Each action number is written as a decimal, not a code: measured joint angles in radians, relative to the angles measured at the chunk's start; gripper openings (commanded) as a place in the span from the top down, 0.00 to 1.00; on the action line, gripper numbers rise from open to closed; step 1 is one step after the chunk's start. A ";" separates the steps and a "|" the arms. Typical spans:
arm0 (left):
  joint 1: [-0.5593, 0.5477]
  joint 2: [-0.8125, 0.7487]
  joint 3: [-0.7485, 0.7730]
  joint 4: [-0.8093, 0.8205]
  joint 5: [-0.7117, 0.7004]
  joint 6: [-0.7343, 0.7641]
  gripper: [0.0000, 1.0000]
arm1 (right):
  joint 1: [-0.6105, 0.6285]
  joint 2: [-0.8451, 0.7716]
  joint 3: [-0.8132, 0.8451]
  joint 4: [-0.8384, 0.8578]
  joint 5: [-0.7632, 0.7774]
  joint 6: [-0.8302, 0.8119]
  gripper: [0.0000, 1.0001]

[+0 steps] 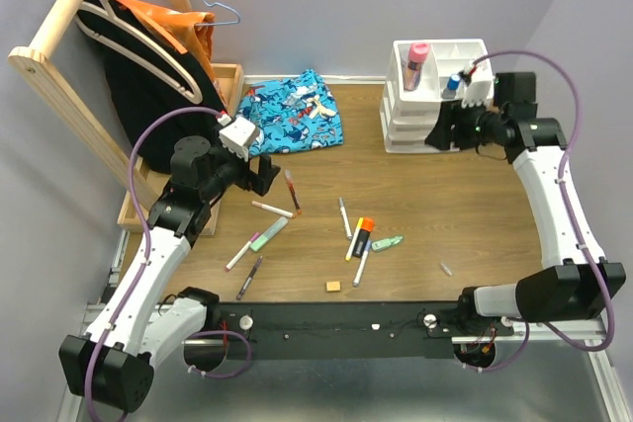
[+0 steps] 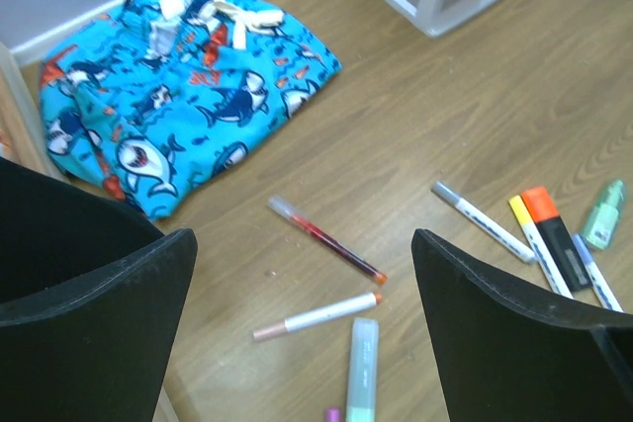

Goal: Sort the stationery into containers
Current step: Place the stationery in the storage box, then pick up the stationery from the center of the board, then place the stationery in the storage box.

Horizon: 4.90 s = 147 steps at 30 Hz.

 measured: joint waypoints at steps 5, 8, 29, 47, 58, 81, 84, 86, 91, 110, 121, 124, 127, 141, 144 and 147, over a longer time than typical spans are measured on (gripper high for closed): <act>-0.019 -0.002 -0.005 -0.054 0.015 0.009 0.01 | 0.038 -0.004 -0.126 -0.034 -0.159 -0.060 0.38; -0.019 -0.002 -0.005 -0.087 0.018 0.016 0.01 | 0.127 -0.005 -0.139 -0.050 -0.201 -0.179 0.38; -0.019 0.061 0.044 -0.113 0.007 0.071 0.01 | 0.528 0.040 -0.590 0.001 -0.069 -0.956 0.36; -0.039 0.080 0.044 -0.113 -0.019 0.074 0.01 | 0.659 0.149 -0.696 0.190 0.031 -1.029 0.80; -0.039 0.074 0.043 -0.112 -0.029 0.074 0.01 | 0.665 0.096 -0.620 0.083 0.103 -1.002 0.99; -0.047 0.188 0.158 -0.043 0.009 0.057 0.01 | 0.106 0.094 -0.003 0.410 0.196 -0.251 0.99; -0.052 0.188 0.158 -0.039 0.010 0.049 0.01 | 0.062 0.119 0.027 0.454 0.215 -0.226 0.99; -0.053 0.188 0.158 -0.036 0.010 0.041 0.01 | 0.027 0.138 0.040 0.470 0.230 -0.215 0.99; -0.055 0.188 0.158 -0.035 0.009 0.034 0.01 | -0.045 0.195 0.079 0.500 0.256 -0.195 0.99; -0.056 0.210 0.158 -0.013 0.009 0.016 0.01 | -0.105 0.324 0.132 0.548 0.275 -0.211 0.99; -0.056 0.230 0.158 -0.013 0.009 0.016 0.01 | -0.115 0.348 0.126 0.594 0.274 -0.292 0.99; -0.056 0.233 0.158 -0.013 0.009 0.016 0.01 | -0.115 0.347 0.096 0.617 0.275 -0.327 0.99; -0.058 0.236 0.158 -0.009 0.009 0.014 0.01 | -0.115 0.345 0.054 0.629 0.275 -0.367 0.99; -0.074 0.244 0.158 0.010 0.009 0.011 0.01 | -0.115 0.305 -0.016 0.661 0.297 -0.451 0.52; -0.075 0.244 0.157 0.012 0.009 0.008 0.01 | -0.115 0.289 -0.016 0.661 0.306 -0.454 0.52; -0.078 0.244 0.154 0.024 0.009 0.005 0.01 | -0.115 0.264 -0.016 0.660 0.311 -0.449 0.52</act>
